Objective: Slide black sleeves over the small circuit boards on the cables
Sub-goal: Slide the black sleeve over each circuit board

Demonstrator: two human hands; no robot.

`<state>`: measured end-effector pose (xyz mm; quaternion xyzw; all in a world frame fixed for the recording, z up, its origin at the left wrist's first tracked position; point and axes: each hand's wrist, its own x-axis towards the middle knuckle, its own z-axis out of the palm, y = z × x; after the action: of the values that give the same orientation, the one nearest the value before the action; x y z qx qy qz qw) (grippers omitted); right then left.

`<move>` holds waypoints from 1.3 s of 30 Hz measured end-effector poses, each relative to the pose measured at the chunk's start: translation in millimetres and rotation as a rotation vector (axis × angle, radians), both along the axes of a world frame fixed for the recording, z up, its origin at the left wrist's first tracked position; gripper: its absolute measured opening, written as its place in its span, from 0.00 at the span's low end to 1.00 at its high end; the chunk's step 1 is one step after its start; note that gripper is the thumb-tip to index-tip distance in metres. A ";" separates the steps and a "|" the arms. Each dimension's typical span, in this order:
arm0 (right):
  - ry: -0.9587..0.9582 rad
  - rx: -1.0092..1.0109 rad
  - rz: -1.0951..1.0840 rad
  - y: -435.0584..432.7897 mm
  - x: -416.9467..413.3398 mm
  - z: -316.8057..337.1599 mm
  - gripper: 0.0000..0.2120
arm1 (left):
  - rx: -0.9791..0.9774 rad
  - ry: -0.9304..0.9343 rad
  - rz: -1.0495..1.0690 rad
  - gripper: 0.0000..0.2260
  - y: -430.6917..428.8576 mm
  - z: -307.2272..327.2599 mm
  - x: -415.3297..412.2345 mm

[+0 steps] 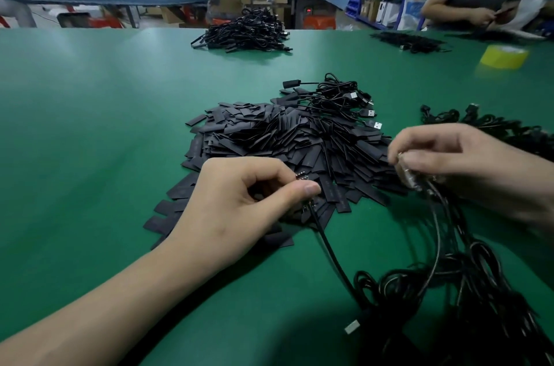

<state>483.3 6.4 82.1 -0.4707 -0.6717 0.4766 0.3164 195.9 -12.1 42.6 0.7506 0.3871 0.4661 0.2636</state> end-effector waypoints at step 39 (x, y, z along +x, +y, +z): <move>-0.770 0.316 0.057 -24.7 -121.3 -5.5 0.08 | -0.090 0.967 0.010 0.18 12.6 29.8 -47.6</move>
<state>362.0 -18.3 76.6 -0.5415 -0.8185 0.1657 0.0972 148.3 0.6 72.3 0.8672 0.4885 0.0480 0.0836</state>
